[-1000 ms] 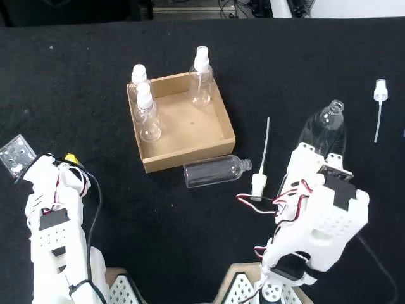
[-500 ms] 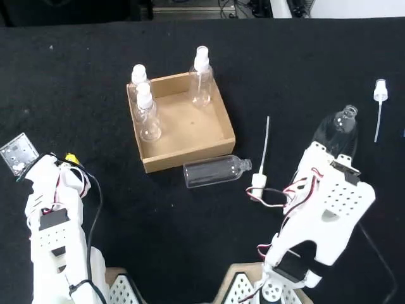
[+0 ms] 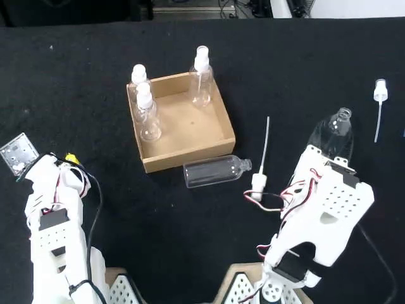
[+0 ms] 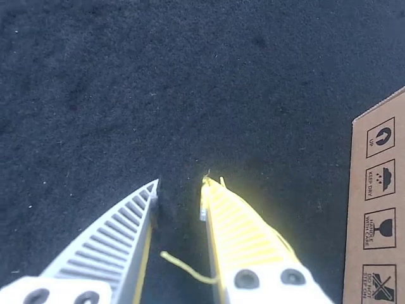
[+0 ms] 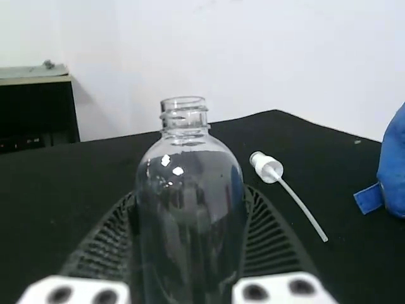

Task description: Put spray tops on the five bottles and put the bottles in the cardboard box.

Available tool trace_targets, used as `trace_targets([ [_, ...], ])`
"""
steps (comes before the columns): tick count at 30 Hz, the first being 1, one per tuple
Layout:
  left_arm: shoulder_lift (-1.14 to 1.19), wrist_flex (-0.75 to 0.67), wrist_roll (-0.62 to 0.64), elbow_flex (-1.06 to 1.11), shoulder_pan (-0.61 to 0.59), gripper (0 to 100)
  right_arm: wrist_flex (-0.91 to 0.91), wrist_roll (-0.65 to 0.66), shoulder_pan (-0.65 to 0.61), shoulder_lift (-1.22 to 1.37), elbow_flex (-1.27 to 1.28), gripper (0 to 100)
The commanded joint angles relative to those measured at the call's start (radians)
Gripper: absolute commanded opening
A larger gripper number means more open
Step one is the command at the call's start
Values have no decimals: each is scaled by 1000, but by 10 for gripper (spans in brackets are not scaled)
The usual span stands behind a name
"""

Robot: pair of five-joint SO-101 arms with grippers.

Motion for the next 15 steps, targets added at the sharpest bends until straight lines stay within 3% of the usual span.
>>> trace_targets([
  [1, -15, -25, -11, -13, -13, 91, -11, 11, -38, -68, 67, 18],
  [9, -15, -25, -11, -13, -13, 91, -11, 43, -63, -82, 96, 250],
  [15, -15, -25, -11, -13, -13, 91, -12, 43, -61, -84, 111, 273],
])
